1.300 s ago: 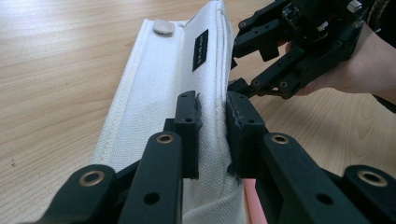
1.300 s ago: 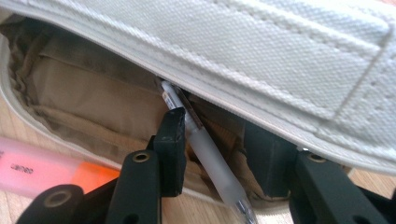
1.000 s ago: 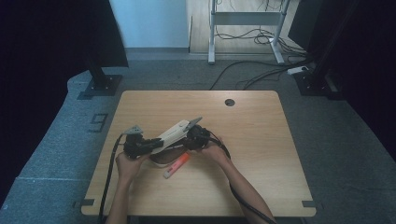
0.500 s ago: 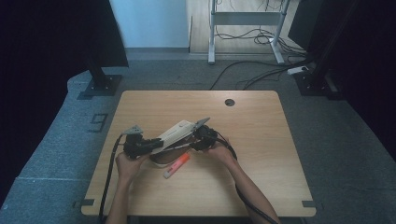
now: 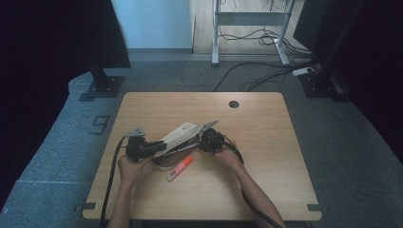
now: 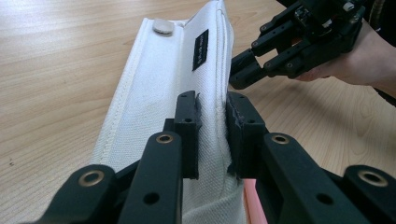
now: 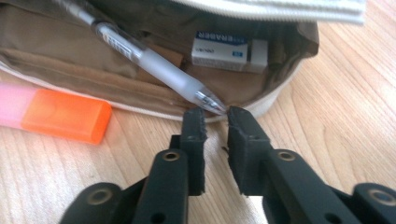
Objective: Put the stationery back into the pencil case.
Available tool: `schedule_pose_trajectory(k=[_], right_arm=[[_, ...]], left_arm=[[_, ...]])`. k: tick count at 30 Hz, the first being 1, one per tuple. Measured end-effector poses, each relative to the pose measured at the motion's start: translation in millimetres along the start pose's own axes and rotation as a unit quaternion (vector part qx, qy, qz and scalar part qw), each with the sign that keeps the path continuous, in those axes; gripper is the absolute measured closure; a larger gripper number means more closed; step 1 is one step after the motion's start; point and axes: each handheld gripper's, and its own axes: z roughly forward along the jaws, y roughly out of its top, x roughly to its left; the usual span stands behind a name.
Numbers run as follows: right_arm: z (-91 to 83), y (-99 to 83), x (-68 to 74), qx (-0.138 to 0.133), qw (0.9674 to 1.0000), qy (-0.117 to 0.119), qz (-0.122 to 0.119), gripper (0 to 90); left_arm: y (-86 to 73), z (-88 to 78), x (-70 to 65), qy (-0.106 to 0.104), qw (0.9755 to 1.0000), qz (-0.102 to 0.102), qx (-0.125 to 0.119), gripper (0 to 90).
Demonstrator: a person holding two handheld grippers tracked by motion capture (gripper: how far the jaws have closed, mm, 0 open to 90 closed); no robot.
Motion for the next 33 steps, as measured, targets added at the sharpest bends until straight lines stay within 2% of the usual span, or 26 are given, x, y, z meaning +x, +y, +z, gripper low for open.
schedule_pose_trajectory(k=[5,11,18,24,33], right_arm=[[0.3,4.9,2.2,-0.006,1.0,-0.003,-0.005,77.5],[2.5,16.0,1.4,-0.018,0.9998,-0.007,0.006,77.3],[10.8,23.6,1.6,-0.011,0.9998,-0.011,0.012,75.8],[10.5,20.8,1.3,-0.012,0.9998,-0.013,0.012,71.1],[-4.6,17.9,3.3,-0.024,0.9996,-0.01,0.009,57.3]], left_arm=[[-0.1,0.3,0.2,-0.001,1.0,0.0,0.001,75.8],[-0.2,1.0,0.2,-0.001,1.0,0.001,0.001,75.7],[-0.3,0.9,0.1,-0.002,1.0,0.001,0.001,75.6],[-0.3,0.5,0.2,-0.003,1.0,0.001,0.001,75.6],[-0.3,0.7,0.2,-0.003,1.0,0.002,0.001,75.5]])
